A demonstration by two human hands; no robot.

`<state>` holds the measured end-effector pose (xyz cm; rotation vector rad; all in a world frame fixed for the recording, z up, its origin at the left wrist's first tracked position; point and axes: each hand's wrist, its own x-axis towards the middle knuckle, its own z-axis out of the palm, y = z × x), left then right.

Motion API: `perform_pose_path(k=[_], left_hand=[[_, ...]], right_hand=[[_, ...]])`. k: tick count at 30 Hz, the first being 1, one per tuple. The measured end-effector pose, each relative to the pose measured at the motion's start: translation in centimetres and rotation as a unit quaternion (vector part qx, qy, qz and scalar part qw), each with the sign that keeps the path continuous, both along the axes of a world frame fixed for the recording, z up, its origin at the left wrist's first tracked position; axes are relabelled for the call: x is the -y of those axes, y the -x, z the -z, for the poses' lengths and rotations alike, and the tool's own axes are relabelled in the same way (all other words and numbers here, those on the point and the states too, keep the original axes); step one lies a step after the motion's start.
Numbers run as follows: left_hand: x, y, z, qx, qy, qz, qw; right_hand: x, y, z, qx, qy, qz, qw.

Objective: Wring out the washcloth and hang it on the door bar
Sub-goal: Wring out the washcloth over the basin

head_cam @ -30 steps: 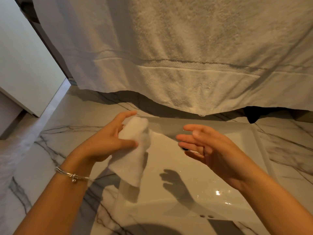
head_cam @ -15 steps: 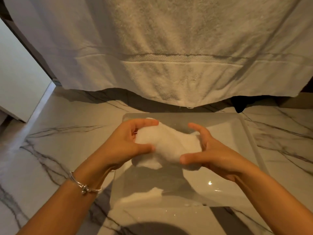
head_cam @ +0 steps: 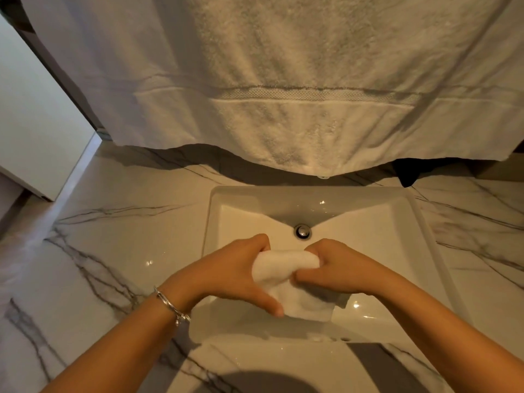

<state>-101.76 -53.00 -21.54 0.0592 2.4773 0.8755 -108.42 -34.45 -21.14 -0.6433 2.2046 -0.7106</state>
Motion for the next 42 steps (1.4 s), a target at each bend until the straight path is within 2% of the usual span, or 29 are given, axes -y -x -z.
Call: perform_pose_path(k=[3, 5, 7, 10, 12, 14, 15, 17, 19, 20, 22, 24, 28, 30, 33, 35, 37, 42], left_hand=[[-0.9, -0.2, 1.2, -0.061, 0.141, 0.063, 0.986], [-1.0, 0.3, 1.5, -0.124, 0.194, 0.08, 0.97], [-1.1, 0.8, 1.5, -0.185, 0.206, 0.091, 0.957], [-1.4, 1.4, 1.4, -0.271, 0.169, 0.086, 0.944], [-1.5, 1.9, 1.3, -0.271, 0.138, 0.072, 0.95], [-1.6, 2.1, 1.2, -0.245, 0.156, 0.093, 0.952], [-1.6, 2.2, 1.2, -0.229, 0.171, 0.107, 0.952], [-1.5, 2.4, 1.2, -0.166, 0.153, 0.12, 0.967], [-1.2, 2.9, 0.7, -0.029, 0.057, 0.121, 0.991], [-1.0, 3.3, 0.4, 0.041, 0.01, 0.124, 0.991], [-0.8, 3.9, 0.2, 0.132, -0.025, 0.119, 0.984], [-1.0, 4.1, 0.5, 0.174, -0.034, 0.112, 0.978], [-1.4, 4.3, 1.1, 0.168, -0.092, 0.051, 0.98], [-1.2, 4.4, 1.0, 0.141, -0.105, 0.036, 0.984], [-1.5, 4.3, 1.2, 0.096, -0.093, 0.031, 0.991], [-1.9, 4.3, 1.5, 0.009, 0.001, 0.055, 0.998], [-2.1, 4.5, 1.8, -0.094, 0.106, 0.077, 0.987], [-2.1, 5.0, 2.7, -0.208, 0.208, 0.084, 0.952]], right_hand=[[-0.4, 0.3, 0.1, 0.006, -0.003, -0.007, 1.0], [-0.8, 0.3, 0.2, 0.017, -0.02, -0.023, 0.999], [-1.1, 0.4, 0.3, 0.049, -0.022, -0.019, 0.998], [-1.4, 0.6, 0.6, 0.188, 0.026, 0.02, 0.982], [-1.5, 0.6, 1.0, 0.282, 0.05, 0.04, 0.957], [-1.6, 0.5, 1.2, 0.311, 0.042, 0.048, 0.948], [-1.6, 0.4, 1.4, 0.296, 0.032, 0.043, 0.954], [-1.5, 0.4, 1.3, 0.195, -0.014, -0.001, 0.981], [-1.2, 0.1, 1.0, 0.056, -0.08, -0.072, 0.993], [-1.1, 0.0, 0.9, -0.024, -0.109, -0.1, 0.989], [-0.8, -0.4, 0.9, -0.195, -0.132, -0.136, 0.962], [-0.4, -0.4, 0.9, -0.318, -0.102, -0.155, 0.93], [0.3, 0.1, 0.9, -0.426, -0.061, -0.161, 0.888], [0.3, 0.4, 1.0, -0.429, -0.042, -0.152, 0.889], [0.2, 0.9, 1.5, -0.366, -0.063, -0.138, 0.918], [0.0, 1.3, 2.2, -0.341, -0.09, -0.135, 0.926], [0.1, 1.4, 2.9, -0.308, -0.101, -0.128, 0.937], [0.9, 1.7, 3.1, -0.155, -0.074, -0.044, 0.984]])
